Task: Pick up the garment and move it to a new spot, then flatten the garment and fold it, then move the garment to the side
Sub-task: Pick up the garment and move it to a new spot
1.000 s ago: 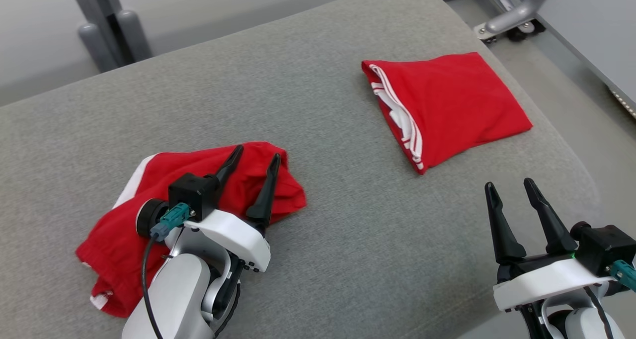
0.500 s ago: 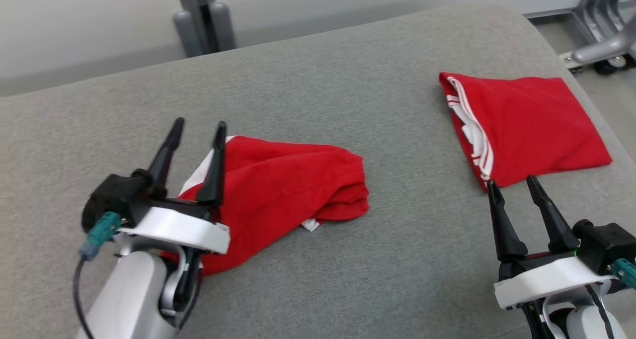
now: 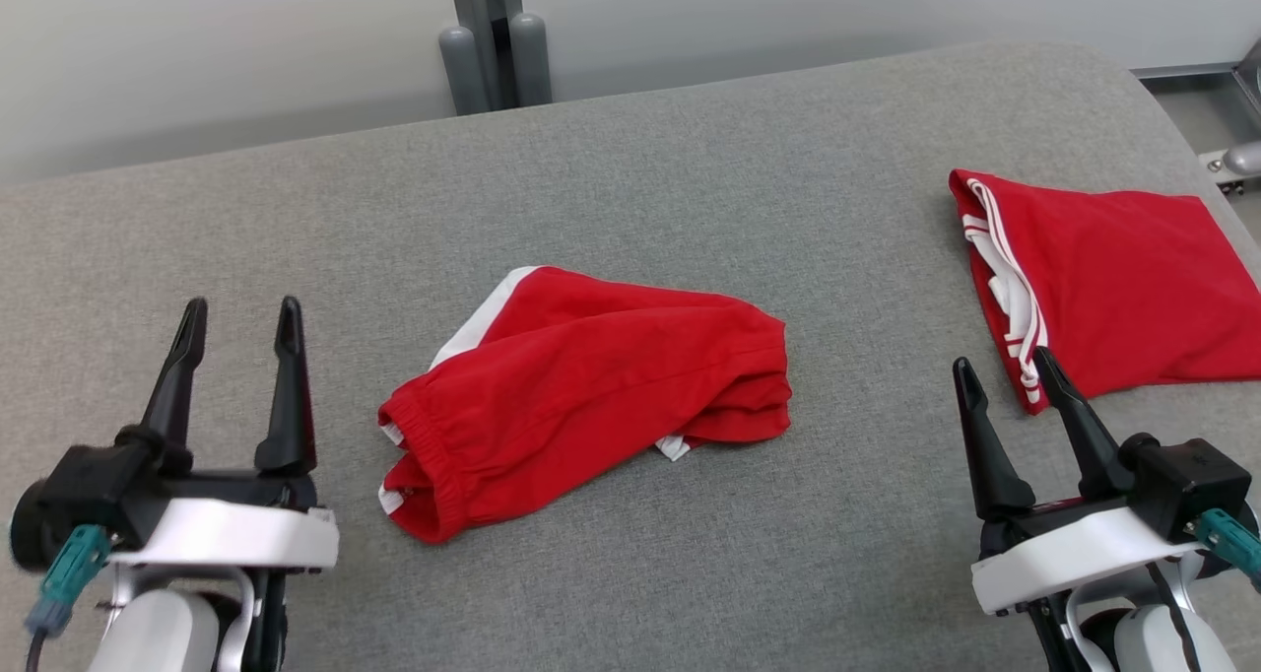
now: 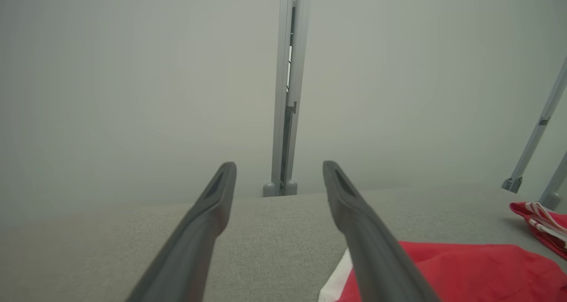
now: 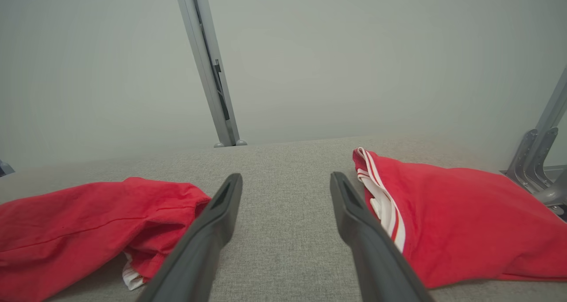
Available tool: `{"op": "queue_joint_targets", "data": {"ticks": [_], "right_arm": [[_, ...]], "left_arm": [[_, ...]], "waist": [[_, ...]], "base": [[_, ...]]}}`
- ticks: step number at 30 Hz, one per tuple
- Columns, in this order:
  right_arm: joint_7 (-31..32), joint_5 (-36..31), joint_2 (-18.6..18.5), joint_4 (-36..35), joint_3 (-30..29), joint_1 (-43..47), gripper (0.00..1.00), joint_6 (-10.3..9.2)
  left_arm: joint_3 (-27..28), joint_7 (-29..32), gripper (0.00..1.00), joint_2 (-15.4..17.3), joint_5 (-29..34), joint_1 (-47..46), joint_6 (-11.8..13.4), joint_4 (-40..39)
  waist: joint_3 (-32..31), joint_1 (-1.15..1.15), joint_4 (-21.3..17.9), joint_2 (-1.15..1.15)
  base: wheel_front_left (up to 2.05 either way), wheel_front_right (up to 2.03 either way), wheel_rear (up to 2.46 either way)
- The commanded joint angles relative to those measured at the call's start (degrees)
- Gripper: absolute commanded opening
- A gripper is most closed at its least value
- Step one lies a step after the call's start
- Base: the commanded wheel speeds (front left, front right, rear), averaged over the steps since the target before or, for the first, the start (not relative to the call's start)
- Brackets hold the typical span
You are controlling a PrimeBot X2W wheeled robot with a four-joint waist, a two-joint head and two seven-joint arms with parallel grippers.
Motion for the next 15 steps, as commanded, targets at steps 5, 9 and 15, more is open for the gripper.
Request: {"op": "queue_joint_targets", "data": {"ticks": [5,9,15], "right_arm": [[0.42,-0.90,-0.34,-0.37,0.19,0.59,1.00,-0.01],[0.92,-1.21,-0.31,0.06,0.33,1.58,1.00,-0.02],[1.08,-1.32,-0.32,0.50,0.19,2.60,1.00,-0.02]], "left_arm": [[1.39,0.81,1.00,1.36,-0.16,5.59,1.67,-4.31],[1.64,1.39,1.00,1.55,-1.21,9.46,1.96,-6.91],[2.01,1.19,1.00,2.03,-2.82,13.31,1.09,-8.90]], "waist": [[-1.55,0.00,1.04,0.00],[-3.11,0.00,1.48,0.00],[-5.16,0.00,1.80,0.00]], "base": [[0.00,0.00,0.00],[0.00,0.00,0.00],[0.00,0.00,0.00]]}}
